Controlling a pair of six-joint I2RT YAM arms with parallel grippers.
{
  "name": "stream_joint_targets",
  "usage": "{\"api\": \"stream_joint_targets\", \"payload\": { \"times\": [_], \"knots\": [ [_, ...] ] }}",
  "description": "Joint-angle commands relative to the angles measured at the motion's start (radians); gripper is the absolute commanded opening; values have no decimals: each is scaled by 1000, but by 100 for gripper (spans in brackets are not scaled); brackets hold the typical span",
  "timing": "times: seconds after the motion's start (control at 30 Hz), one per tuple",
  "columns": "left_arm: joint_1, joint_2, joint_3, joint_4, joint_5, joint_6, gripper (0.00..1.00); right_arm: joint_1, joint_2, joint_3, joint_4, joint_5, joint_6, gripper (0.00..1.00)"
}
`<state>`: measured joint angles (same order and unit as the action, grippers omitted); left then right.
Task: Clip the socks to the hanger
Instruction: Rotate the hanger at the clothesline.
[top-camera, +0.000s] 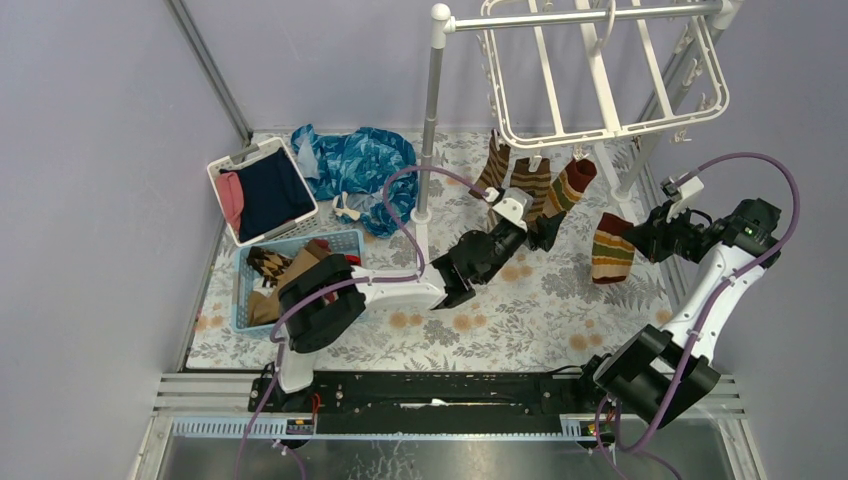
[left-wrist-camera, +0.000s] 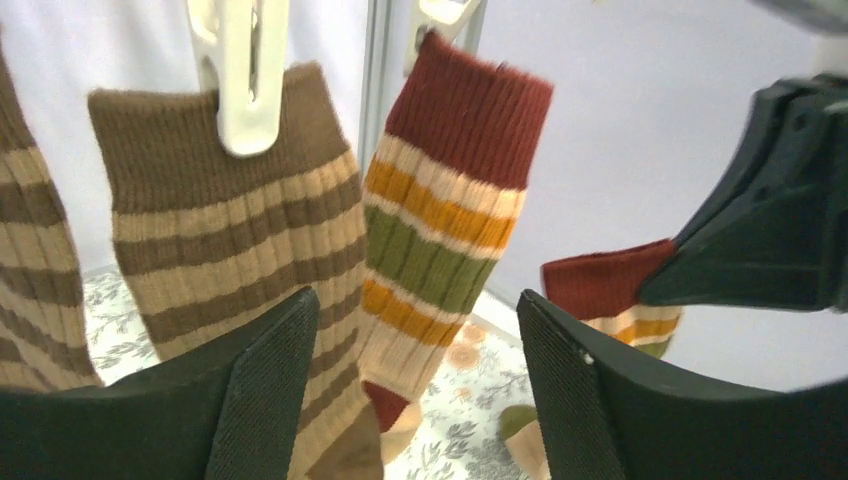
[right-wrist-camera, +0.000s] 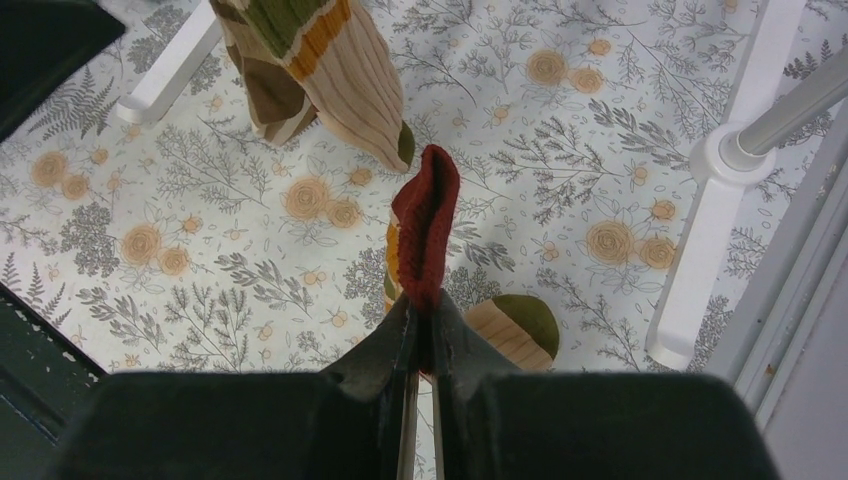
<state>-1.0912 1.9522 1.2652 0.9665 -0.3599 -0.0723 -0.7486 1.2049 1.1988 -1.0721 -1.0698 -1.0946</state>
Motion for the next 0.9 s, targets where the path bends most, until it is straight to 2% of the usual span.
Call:
{"api": "stream_joint_targets", "payload": {
  "times": [0.0, 0.03, 0.07, 0.37, 0.5, 0.63, 0.7, 0.87],
  "knots": [
    [-34, -20, -8, 143, -15, 22, 89, -5, 14, 2, -26, -67, -4, 0],
    [-40, -7, 9, 145, -30, 41, 97, -5, 17, 3, -30, -72, -4, 0],
    [-45, 9, 25, 149, -36, 59, 99, -5, 18, 5, -37, -74, -8, 0],
    [-69, 186, 222, 199, -141, 250, 99, -5, 4, -8, -49, -62, -28, 0],
    [-72, 271, 345, 199, -232, 342, 92, -5, 8, -7, -66, -68, -44, 0],
    [-69, 325, 428, 194, -269, 403, 82, -5, 10, -15, -73, -68, -59, 0],
    [-67, 338, 448, 186, -275, 408, 74, -5, 11, -19, -78, -67, -66, 0],
    [-59, 314, 428, 178, -276, 402, 39, -5, 16, -22, -99, -64, -91, 0]
  ]
}}
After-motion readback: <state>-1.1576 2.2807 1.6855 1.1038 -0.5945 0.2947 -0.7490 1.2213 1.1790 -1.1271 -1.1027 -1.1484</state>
